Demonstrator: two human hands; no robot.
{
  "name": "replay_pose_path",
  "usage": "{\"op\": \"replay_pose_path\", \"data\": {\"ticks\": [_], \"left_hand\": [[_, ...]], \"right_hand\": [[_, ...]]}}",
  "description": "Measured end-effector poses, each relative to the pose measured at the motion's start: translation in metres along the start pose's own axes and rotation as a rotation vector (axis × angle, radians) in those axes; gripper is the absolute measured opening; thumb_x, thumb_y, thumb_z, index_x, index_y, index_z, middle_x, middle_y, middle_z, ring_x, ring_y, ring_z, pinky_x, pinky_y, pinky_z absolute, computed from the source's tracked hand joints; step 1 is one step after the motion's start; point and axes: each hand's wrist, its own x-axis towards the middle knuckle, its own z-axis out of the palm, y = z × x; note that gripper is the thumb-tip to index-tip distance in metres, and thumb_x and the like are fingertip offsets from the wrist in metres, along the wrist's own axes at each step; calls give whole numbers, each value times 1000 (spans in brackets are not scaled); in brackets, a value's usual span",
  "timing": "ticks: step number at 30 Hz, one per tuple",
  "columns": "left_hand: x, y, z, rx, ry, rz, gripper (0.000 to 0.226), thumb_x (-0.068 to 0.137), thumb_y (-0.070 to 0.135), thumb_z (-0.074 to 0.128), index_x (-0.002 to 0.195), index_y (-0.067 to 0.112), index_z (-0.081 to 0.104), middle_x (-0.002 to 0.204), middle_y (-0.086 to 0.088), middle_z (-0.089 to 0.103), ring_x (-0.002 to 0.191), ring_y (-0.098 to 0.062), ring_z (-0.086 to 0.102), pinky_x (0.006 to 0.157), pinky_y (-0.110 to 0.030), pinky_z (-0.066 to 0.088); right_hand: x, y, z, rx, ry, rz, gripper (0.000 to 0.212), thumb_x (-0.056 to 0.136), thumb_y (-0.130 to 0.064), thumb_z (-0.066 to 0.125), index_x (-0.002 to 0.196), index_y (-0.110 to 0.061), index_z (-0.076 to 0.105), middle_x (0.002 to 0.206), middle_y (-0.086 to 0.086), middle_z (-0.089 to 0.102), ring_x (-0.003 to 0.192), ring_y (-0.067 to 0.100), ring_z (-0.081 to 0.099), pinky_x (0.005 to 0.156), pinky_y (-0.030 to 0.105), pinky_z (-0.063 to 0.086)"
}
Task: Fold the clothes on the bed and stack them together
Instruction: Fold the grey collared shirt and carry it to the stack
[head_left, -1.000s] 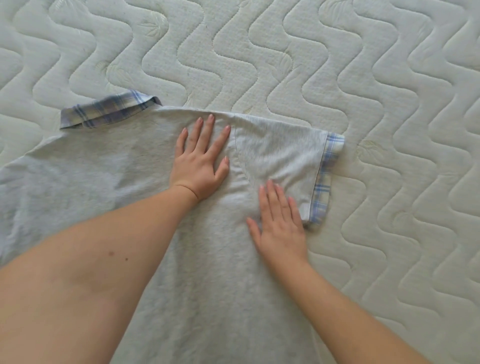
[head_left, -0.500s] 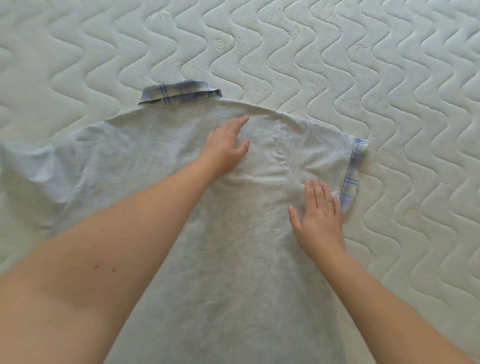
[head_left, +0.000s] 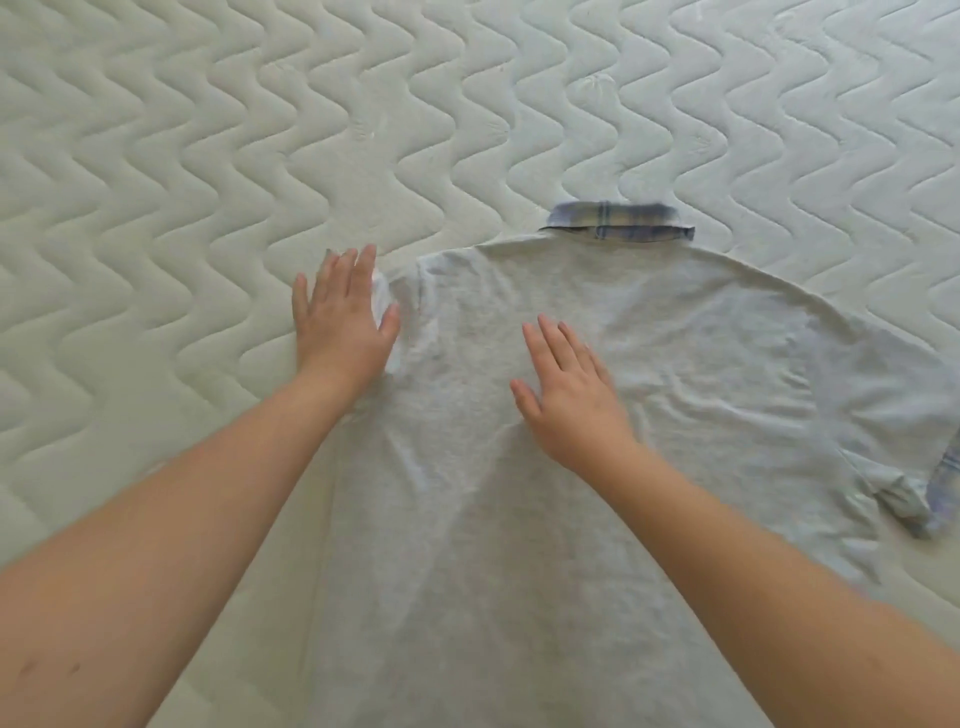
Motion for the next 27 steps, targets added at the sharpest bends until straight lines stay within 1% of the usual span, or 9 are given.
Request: {"op": "replay_pose_path", "data": {"ticks": [2, 5, 7, 10, 12, 17, 20, 23, 27], "left_hand": [[13, -18, -3, 32, -77, -56, 64, 99, 48, 39, 155, 23, 21, 163, -2, 20, 151, -20, 7, 120, -49, -2], [31, -40, -8, 92, -114, -33, 47, 102, 49, 30, 138, 26, 52, 162, -3, 23, 151, -19, 6, 118, -49, -6], [42, -51, -13, -23, -146, 6, 40, 104, 39, 33, 120, 19, 62, 146, -8, 46, 144, -25, 30, 115, -43, 14], [52, -63, -22, -401, -311, -103, 38, 103, 40, 40, 131, 19, 54, 107, -6, 61, 115, -31, 55, 86, -33, 38], [52, -70, -28, -560, -449, -205, 51, 99, 49, 47, 145, 28, 42, 125, -6, 58, 123, -28, 53, 101, -34, 41], [43, -86, -35, -504, -594, -97, 41, 81, 55, 72, 115, 32, 66, 116, 7, 63, 104, -15, 62, 90, -32, 51], [39, -89, -37, -523, -558, -11, 43, 78, 47, 78, 115, 31, 63, 123, 16, 57, 105, -6, 58, 86, -20, 46], [35, -91, -42, -643, -646, -42, 47, 73, 46, 82, 113, 34, 60, 106, 14, 66, 98, -7, 64, 87, -29, 53], [33, -103, -45, -480, -571, -156, 57, 73, 43, 79, 122, 29, 53, 111, 7, 64, 98, -15, 62, 86, -35, 52]], "right_hand": [[19, -19, 4, 6, -9, -30, 62, 104, -41, 28, 157, -24, 0, 165, -5, -6, 150, 12, -9, 120, 31, -5], [46, -45, 14, 20, -27, -62, 60, 105, -36, 27, 157, -23, 0, 165, -6, -5, 150, 10, -8, 121, 30, -4], [62, -61, 23, 20, -28, -85, 60, 105, -35, 28, 157, -22, 1, 165, -6, -4, 150, 10, -7, 121, 30, -3], [88, -78, 38, 45, -4, -112, 61, 105, -33, 31, 157, -22, 3, 165, -6, -2, 150, 10, -4, 119, 27, -3], [106, -80, 44, 73, 23, -95, 63, 104, -35, 32, 157, -22, 2, 165, -5, -3, 150, 10, -4, 119, 27, -3], [135, -62, 61, -49, 42, 15, 71, 100, -50, 30, 157, -22, -1, 165, -4, -7, 150, 9, -10, 121, 33, -7], [135, -58, 76, -151, 110, -8, 67, 97, -56, 21, 156, -32, -1, 165, -1, -5, 150, 13, -10, 121, 37, -7], [137, -56, 82, -176, 129, -12, 63, 95, -58, 17, 154, -42, -2, 165, 0, -5, 151, 16, -9, 121, 41, -5], [138, -55, 82, -218, 122, -14, 60, 96, -55, 17, 152, -48, -4, 165, 3, -7, 151, 20, -10, 121, 46, -4]]}}
